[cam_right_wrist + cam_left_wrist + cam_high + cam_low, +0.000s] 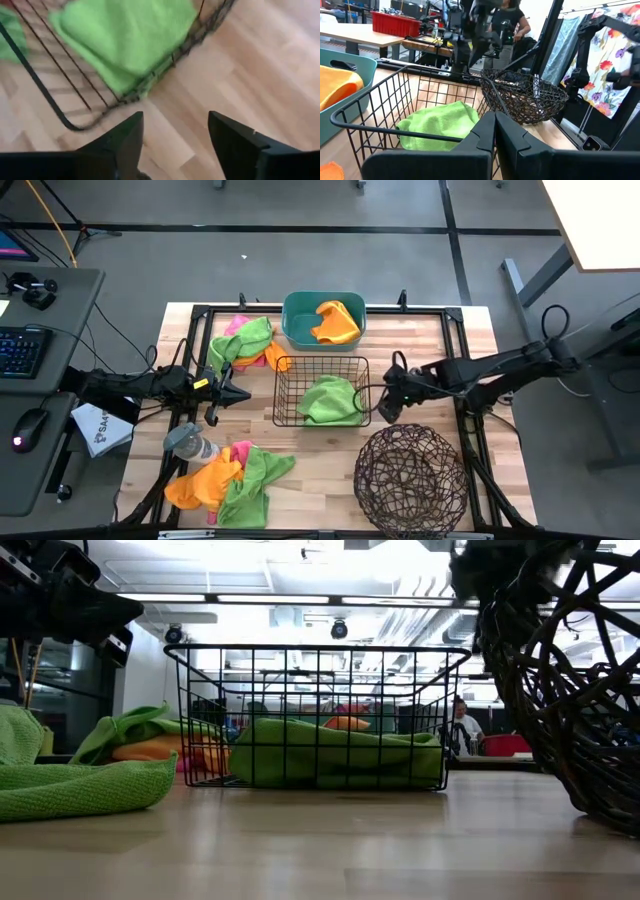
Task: Sort microfiber towel by color & place in baskets
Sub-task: Put the top green microfiber cloth into the black wire basket
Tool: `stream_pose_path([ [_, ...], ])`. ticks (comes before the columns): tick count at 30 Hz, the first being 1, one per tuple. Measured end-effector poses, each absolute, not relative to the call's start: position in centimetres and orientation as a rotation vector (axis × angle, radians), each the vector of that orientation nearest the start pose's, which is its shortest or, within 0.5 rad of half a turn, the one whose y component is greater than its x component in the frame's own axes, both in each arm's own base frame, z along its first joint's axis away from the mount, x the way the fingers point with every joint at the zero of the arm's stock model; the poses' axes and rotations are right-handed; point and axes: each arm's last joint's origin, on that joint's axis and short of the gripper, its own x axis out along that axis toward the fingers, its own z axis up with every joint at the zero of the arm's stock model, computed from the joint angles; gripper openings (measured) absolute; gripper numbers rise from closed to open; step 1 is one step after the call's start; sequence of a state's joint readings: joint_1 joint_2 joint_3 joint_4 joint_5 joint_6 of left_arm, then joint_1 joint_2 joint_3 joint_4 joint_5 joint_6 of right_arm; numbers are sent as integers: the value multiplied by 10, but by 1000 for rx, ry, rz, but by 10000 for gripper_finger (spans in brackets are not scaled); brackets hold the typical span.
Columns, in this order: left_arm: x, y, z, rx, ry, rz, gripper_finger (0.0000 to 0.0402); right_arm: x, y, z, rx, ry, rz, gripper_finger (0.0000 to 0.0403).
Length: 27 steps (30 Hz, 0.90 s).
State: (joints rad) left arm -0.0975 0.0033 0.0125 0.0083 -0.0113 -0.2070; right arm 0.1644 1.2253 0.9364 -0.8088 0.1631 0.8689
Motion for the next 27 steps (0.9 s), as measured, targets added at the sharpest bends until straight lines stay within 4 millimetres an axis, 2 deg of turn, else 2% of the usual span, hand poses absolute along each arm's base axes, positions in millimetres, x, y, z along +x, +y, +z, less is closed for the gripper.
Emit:
stream_pose_path([
  [5, 97, -9, 168, -186, -11, -82, 0, 207, 30, 236, 708, 824, -362, 187],
  [11, 96, -5, 181, -152, -154, 31, 0, 204, 29, 242, 797, 510, -228, 184],
  [15, 86, -3, 211, -194, -485, 65, 0, 207, 24, 256, 829, 361, -187, 184],
  [20, 58, 3, 244, -186, -915, 181, 0, 212, 13, 272, 810, 237, -209, 184],
  [22, 58, 4, 253, -210, -895, 208, 0, 212, 7, 275, 814, 192, -274, 184],
  [27, 101, 9, 273, -303, -381, 368, 0, 212, -12, 280, 822, 104, -410, 184],
])
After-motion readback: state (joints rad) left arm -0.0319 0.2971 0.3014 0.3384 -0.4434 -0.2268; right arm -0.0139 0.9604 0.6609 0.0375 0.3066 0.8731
